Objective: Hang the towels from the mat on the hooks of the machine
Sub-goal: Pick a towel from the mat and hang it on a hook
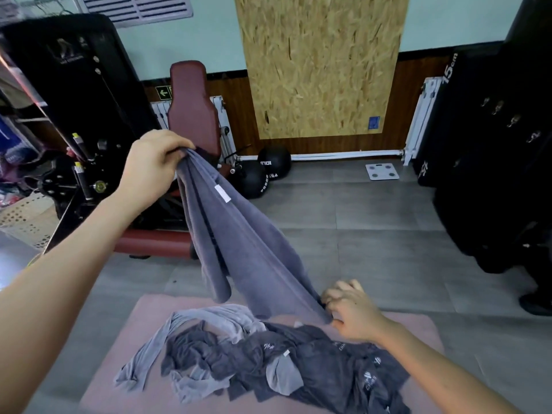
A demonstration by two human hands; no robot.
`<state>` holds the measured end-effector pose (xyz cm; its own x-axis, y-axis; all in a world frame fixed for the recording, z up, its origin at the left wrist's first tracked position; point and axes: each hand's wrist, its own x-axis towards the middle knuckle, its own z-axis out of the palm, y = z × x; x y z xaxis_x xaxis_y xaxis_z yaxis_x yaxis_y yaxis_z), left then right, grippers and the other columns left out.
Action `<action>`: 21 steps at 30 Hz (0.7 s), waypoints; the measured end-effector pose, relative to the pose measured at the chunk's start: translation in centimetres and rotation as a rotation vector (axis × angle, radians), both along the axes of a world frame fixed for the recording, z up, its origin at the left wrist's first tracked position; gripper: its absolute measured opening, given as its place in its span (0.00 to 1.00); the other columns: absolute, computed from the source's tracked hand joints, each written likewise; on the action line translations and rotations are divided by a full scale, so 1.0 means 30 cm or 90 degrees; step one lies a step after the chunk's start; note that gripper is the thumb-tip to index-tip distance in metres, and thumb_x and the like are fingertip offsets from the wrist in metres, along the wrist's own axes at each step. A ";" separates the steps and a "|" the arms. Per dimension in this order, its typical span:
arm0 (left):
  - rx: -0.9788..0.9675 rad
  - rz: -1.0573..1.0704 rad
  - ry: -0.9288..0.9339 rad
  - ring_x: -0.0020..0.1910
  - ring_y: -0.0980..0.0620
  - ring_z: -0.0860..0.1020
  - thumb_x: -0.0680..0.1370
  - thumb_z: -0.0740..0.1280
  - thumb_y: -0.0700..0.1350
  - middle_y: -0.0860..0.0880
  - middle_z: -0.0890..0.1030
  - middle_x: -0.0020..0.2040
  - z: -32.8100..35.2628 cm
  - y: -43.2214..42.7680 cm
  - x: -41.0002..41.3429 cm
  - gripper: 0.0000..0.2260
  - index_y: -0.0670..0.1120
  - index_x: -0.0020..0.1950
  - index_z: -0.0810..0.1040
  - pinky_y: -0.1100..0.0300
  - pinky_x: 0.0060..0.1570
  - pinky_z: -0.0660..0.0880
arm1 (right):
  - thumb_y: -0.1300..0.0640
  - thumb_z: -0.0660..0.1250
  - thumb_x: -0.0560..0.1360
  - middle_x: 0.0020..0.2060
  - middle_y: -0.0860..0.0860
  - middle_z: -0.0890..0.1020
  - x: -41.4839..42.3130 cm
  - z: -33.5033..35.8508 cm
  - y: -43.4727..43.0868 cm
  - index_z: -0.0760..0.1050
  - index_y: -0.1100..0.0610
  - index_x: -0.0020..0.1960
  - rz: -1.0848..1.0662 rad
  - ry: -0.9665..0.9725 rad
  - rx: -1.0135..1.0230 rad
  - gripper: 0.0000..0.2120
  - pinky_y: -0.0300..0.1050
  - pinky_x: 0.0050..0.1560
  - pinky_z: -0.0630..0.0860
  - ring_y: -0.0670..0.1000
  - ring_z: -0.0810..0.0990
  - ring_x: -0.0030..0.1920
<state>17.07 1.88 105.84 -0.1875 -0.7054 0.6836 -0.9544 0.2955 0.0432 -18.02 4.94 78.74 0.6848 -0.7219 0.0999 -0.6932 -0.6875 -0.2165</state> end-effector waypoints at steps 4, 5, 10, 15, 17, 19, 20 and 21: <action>0.025 0.084 0.041 0.52 0.38 0.77 0.73 0.63 0.31 0.38 0.81 0.50 -0.057 -0.038 0.063 0.10 0.36 0.51 0.81 0.51 0.55 0.71 | 0.59 0.63 0.59 0.35 0.45 0.75 -0.044 0.069 0.038 0.71 0.52 0.33 0.068 -0.021 -0.005 0.03 0.42 0.44 0.62 0.48 0.71 0.42; 0.039 0.102 0.046 0.53 0.37 0.77 0.73 0.63 0.31 0.37 0.81 0.50 -0.077 -0.044 0.081 0.11 0.36 0.52 0.81 0.50 0.55 0.70 | 0.58 0.64 0.58 0.31 0.45 0.73 -0.065 0.087 0.037 0.69 0.51 0.32 0.059 -0.019 -0.022 0.05 0.41 0.41 0.58 0.48 0.70 0.40; 0.105 0.142 0.058 0.52 0.35 0.77 0.72 0.64 0.29 0.35 0.81 0.50 -0.207 -0.054 0.155 0.09 0.34 0.50 0.81 0.48 0.55 0.70 | 0.49 0.77 0.52 0.27 0.45 0.76 -0.188 0.129 -0.022 0.79 0.49 0.33 -0.109 0.092 -0.143 0.12 0.43 0.37 0.63 0.49 0.76 0.32; 0.186 0.160 0.052 0.49 0.34 0.78 0.72 0.66 0.29 0.35 0.81 0.47 -0.350 -0.044 0.181 0.08 0.35 0.49 0.81 0.47 0.50 0.72 | 0.51 0.82 0.51 0.24 0.49 0.74 -0.258 0.211 -0.035 0.78 0.53 0.26 -0.212 0.079 -0.212 0.14 0.45 0.26 0.70 0.55 0.76 0.30; 0.212 0.146 0.057 0.48 0.35 0.78 0.71 0.66 0.29 0.36 0.82 0.47 -0.397 -0.031 0.177 0.08 0.35 0.48 0.81 0.48 0.50 0.72 | 0.51 0.82 0.54 0.24 0.49 0.73 -0.289 0.243 -0.045 0.78 0.54 0.26 -0.228 0.053 -0.223 0.14 0.44 0.24 0.68 0.56 0.74 0.31; 0.232 0.116 0.049 0.47 0.35 0.79 0.71 0.66 0.28 0.36 0.82 0.46 -0.433 -0.023 0.169 0.08 0.34 0.47 0.82 0.47 0.49 0.73 | 0.49 0.80 0.59 0.24 0.49 0.73 -0.314 0.267 -0.053 0.78 0.55 0.27 -0.256 0.039 -0.227 0.13 0.43 0.23 0.68 0.56 0.74 0.32; 0.238 0.107 0.053 0.47 0.35 0.80 0.71 0.67 0.28 0.36 0.82 0.46 -0.444 -0.020 0.163 0.08 0.34 0.47 0.82 0.48 0.49 0.73 | 0.49 0.78 0.62 0.25 0.50 0.74 -0.322 0.279 -0.055 0.78 0.55 0.29 -0.275 0.035 -0.224 0.13 0.44 0.23 0.70 0.56 0.75 0.33; 0.243 0.102 0.063 0.47 0.36 0.80 0.71 0.67 0.28 0.36 0.82 0.47 -0.451 -0.020 0.157 0.08 0.35 0.47 0.82 0.48 0.49 0.73 | 0.49 0.76 0.65 0.27 0.51 0.75 -0.331 0.289 -0.059 0.78 0.56 0.33 -0.299 0.028 -0.227 0.11 0.46 0.25 0.73 0.58 0.76 0.35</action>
